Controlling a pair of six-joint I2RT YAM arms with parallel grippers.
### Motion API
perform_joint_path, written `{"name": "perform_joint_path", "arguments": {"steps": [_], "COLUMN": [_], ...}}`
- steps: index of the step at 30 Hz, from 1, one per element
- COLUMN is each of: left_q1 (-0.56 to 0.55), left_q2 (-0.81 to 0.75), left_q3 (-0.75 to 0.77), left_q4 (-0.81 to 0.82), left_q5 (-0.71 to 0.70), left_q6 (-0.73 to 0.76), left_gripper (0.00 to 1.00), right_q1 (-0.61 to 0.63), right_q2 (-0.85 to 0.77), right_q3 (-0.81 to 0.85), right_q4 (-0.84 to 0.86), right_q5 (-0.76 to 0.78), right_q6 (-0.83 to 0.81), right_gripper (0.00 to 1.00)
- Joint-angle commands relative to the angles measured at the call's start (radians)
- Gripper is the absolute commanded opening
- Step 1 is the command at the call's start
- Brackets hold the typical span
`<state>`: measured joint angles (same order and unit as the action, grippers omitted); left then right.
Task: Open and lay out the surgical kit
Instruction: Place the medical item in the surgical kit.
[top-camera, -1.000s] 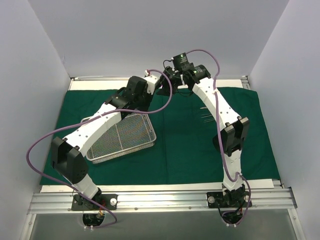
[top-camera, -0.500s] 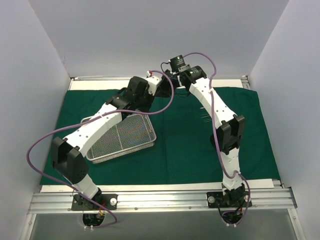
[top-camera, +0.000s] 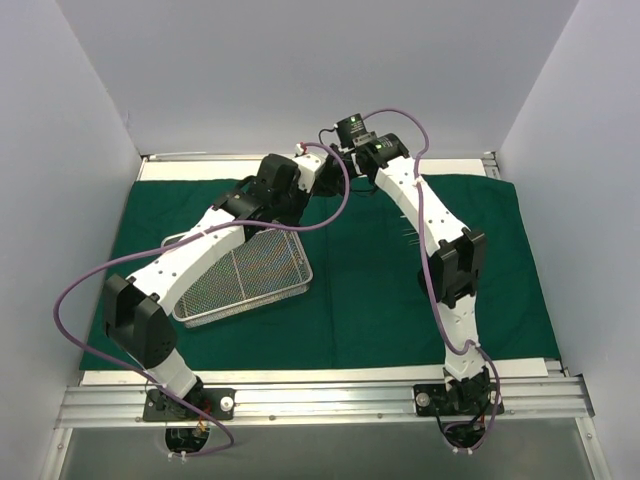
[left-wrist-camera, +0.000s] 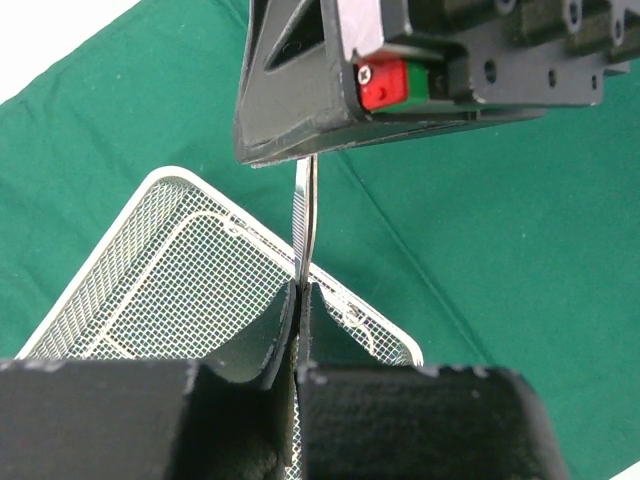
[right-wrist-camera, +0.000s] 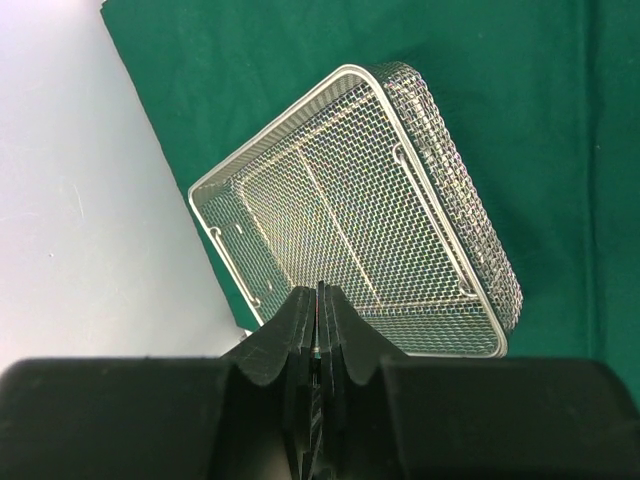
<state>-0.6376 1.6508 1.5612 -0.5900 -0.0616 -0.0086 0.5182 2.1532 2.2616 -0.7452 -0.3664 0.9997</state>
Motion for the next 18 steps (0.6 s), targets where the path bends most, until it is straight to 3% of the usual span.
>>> {"name": "perform_joint_path", "arguments": {"steps": [1,4,7,12,17,18], "left_q1": [-0.005,-0.005,-0.004,0.025,0.159,0.185], "left_q2": [-0.003,-0.002,-0.008,-0.046,-0.152,-0.16], "left_q3": [0.062,0.069,0.069,0.04,-0.024,-0.035], "left_q4": [0.024,0.018,0.015,0.027,0.047,0.035], "left_q5": [-0.015,-0.001,-0.007,0.02,0.037,0.033], "left_q6": [0.007,0.007,-0.008,-0.042,-0.157,-0.177], "left_gripper": [0.02,0.02,0.36,0.7,0.77,0.77], "right_q1": [0.009,0.009,0.006,-0.018,-0.116,-0.139], "right_q2": [0.002,-0.001,-0.007,-0.064,-0.165,-0.215], "right_q3": [0.046,0.042,0.03,-0.086,-0.322,-0.435], "right_q4": [-0.028,-0.019,-0.016,0.032,0.109,0.124], "right_q5": [-0.019,-0.017,-0.019,-0.023,-0.013,-0.017], "right_q6": [0.025,0.022,0.02,0.036,0.079,0.112], "right_gripper": [0.0,0.0,0.0,0.0,0.0,0.0]}}
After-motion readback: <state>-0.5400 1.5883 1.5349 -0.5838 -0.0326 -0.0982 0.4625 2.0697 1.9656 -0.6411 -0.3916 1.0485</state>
